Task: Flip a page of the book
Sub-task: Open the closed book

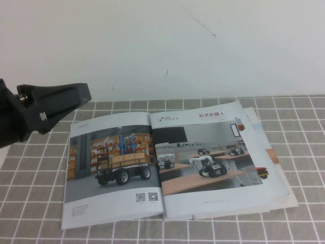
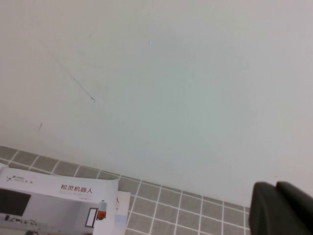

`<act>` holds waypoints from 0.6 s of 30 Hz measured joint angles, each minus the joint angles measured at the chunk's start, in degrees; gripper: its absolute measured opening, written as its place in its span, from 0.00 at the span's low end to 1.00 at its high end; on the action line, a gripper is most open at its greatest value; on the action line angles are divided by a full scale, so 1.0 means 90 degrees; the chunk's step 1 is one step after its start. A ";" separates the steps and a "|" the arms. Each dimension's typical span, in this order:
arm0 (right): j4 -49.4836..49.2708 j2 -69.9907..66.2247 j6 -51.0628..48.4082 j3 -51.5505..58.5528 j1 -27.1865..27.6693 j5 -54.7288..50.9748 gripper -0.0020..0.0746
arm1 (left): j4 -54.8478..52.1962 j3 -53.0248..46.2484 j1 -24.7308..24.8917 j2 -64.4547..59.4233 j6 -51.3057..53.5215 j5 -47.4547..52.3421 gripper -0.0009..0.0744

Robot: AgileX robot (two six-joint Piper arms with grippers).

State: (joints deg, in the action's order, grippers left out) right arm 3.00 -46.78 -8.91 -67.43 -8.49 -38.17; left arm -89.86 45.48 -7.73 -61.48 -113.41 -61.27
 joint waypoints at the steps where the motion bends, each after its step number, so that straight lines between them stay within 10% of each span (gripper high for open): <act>1: 0.0000 -0.0031 0.0000 0.0000 0.0000 0.0000 0.02 | 0.0054 0.0000 0.0000 0.0000 0.0000 0.0000 0.01; 10: -0.0009 -0.0425 0.0000 0.0000 0.0000 0.0000 0.02 | 0.3803 0.0000 0.0633 0.0278 0.2730 0.1184 0.01; 18: -0.0065 -0.1095 0.0000 0.0000 0.0000 0.0000 0.02 | 1.2956 0.0792 0.2473 0.1036 1.5071 0.7174 0.01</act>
State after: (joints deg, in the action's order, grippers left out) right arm 2.41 -56.64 -8.91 -67.43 -8.49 -38.17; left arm 26.74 52.61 14.53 -52.15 22.24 3.29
